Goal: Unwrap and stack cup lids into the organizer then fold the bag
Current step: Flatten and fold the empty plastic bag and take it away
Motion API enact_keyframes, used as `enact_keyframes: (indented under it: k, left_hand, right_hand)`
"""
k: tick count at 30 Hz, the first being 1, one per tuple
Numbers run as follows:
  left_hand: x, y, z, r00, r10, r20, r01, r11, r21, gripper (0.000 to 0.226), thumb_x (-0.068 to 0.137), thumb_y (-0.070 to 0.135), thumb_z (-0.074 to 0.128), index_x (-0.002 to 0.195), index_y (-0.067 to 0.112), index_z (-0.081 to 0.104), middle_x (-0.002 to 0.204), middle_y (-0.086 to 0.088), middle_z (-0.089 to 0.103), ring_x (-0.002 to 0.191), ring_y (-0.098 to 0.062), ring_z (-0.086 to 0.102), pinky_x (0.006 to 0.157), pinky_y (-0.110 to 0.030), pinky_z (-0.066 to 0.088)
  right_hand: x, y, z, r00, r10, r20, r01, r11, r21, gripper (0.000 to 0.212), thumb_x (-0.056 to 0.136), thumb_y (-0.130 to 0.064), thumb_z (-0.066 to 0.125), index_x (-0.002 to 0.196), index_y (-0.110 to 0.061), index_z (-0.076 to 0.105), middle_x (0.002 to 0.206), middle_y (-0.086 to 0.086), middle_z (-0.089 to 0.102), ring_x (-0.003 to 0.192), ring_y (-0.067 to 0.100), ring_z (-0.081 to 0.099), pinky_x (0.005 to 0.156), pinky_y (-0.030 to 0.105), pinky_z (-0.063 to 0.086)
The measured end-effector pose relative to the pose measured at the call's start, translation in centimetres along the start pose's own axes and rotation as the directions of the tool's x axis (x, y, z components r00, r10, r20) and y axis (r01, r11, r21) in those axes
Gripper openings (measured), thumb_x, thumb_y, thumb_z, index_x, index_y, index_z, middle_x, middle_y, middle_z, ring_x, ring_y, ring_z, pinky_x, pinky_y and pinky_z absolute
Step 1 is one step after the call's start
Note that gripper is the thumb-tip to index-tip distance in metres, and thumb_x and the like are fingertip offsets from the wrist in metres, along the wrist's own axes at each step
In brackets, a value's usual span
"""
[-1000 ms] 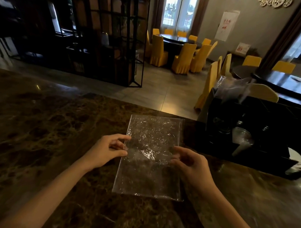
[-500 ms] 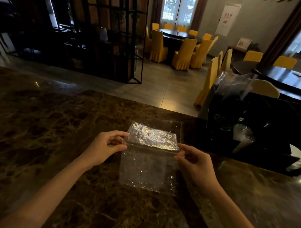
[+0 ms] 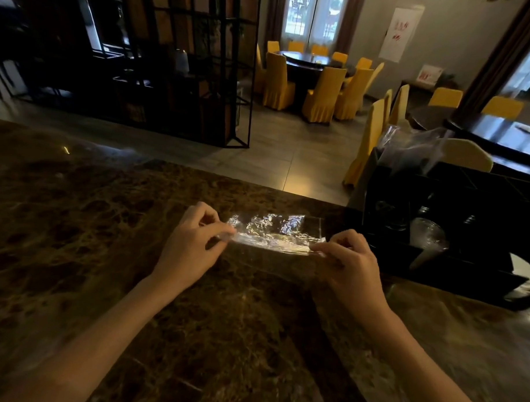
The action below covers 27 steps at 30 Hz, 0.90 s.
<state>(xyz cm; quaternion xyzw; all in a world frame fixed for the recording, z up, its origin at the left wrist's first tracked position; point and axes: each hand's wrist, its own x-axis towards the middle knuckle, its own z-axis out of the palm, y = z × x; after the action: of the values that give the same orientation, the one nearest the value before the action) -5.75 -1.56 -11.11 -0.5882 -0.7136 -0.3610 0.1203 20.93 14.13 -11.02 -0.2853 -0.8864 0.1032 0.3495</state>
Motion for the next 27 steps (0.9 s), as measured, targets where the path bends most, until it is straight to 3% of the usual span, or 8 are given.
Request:
enact_keyframes:
  k: [6,11,15,18,20,22,24,27]
  left_hand:
    - [-4.8,-0.5,2.2,0.977,0.129,0.170,-0.145,0.986,0.087,0.021,0.080,0.013,0.082,0.096,0.019,0.071,0.137,-0.003,0.057,0.134,-0.020,0.048,0.099,-0.034,0.053]
    - [-9.4,-0.7,3.5,0.882,0.112,0.458,-0.111,0.993,-0.030,0.030,0.087,0.046,0.062,0.114,0.036,0.052,0.163,0.013,0.029,0.154,-0.004,0.010,0.125,-0.035,0.017]
    - [-10.0,0.1,4.0,0.863,0.073,0.501,-0.095,0.995,0.019,0.048,0.091,0.070,0.048,0.123,0.035,0.047,0.150,0.014,0.043,0.139,-0.001,0.035,0.118,-0.032,0.030]
    - [-8.7,1.1,5.0,0.902,0.072,0.426,-0.119,0.989,0.084,0.048,0.098,0.061,0.040,0.134,0.029,0.048,0.134,0.010,0.052,0.117,-0.008,0.049,0.096,-0.030,0.045]
    - [-7.6,1.9,6.0,0.917,0.063,0.393,-0.128,0.981,0.143,0.051,0.101,0.057,0.036,0.141,0.027,0.047,0.136,0.005,0.051,0.119,-0.013,0.049,0.096,-0.032,0.045]
    - [-6.9,2.5,6.8,0.912,0.034,0.409,-0.110,0.981,0.163,0.056,0.103,0.055,0.032,0.149,0.025,0.042,0.151,-0.002,0.044,0.135,-0.020,0.042,0.109,-0.039,0.040]
    - [-6.6,2.7,7.7,0.885,0.010,0.466,-0.097,0.982,0.163,0.060,0.103,0.052,0.028,0.157,0.024,0.031,0.165,-0.004,0.025,0.153,-0.022,0.021,0.122,-0.043,0.024]
    - [-6.9,2.6,9.0,0.834,-0.017,0.552,-0.100,0.979,0.180,0.062,0.104,0.045,0.021,0.161,0.022,0.014,0.171,-0.001,0.002,0.156,-0.017,-0.009,0.127,-0.046,0.006]
  right_hand:
    - [-3.6,0.4,2.1,0.989,-0.138,0.049,0.142,0.985,-0.094,0.016,0.080,-0.013,0.085,0.093,-0.013,0.077,0.127,0.009,0.065,0.117,0.028,0.060,0.086,0.036,0.058]
    - [-8.4,1.1,3.7,0.963,-0.116,0.242,0.122,0.993,-0.009,0.028,0.091,-0.038,0.070,0.114,-0.023,0.066,0.139,-0.005,0.058,0.127,0.014,0.055,0.094,0.035,0.055]
    - [-10.2,0.4,3.7,0.942,-0.033,0.334,0.042,0.999,-0.019,0.051,0.092,-0.070,0.055,0.126,-0.033,0.060,0.137,-0.018,0.055,0.129,0.004,0.050,0.104,0.028,0.041]
    - [-9.4,-0.7,4.0,0.961,-0.016,0.277,0.046,0.994,-0.101,0.048,0.100,-0.066,0.041,0.125,-0.031,0.062,0.132,-0.013,0.059,0.125,0.008,0.053,0.105,0.030,0.039]
    - [-8.0,-2.0,4.6,0.971,-0.002,0.239,0.040,0.987,-0.154,0.046,0.104,-0.059,0.037,0.128,-0.028,0.062,0.136,-0.009,0.059,0.129,0.012,0.053,0.109,0.032,0.038]
    - [-6.7,-3.4,5.5,0.964,0.012,0.264,0.042,0.979,-0.198,0.050,0.106,-0.055,0.035,0.140,-0.025,0.057,0.150,-0.003,0.054,0.143,0.017,0.045,0.118,0.039,0.036]
    - [-5.6,-4.3,6.7,0.939,0.034,0.344,0.053,0.970,-0.239,0.060,0.107,-0.055,0.025,0.155,-0.024,0.042,0.165,0.000,0.035,0.156,0.018,0.023,0.127,0.041,0.018]
    - [-5.0,-4.3,8.4,0.889,0.074,0.452,0.045,0.968,-0.248,0.065,0.107,-0.056,0.010,0.163,-0.024,0.018,0.172,-0.001,0.010,0.158,0.013,-0.005,0.127,0.037,-0.003]
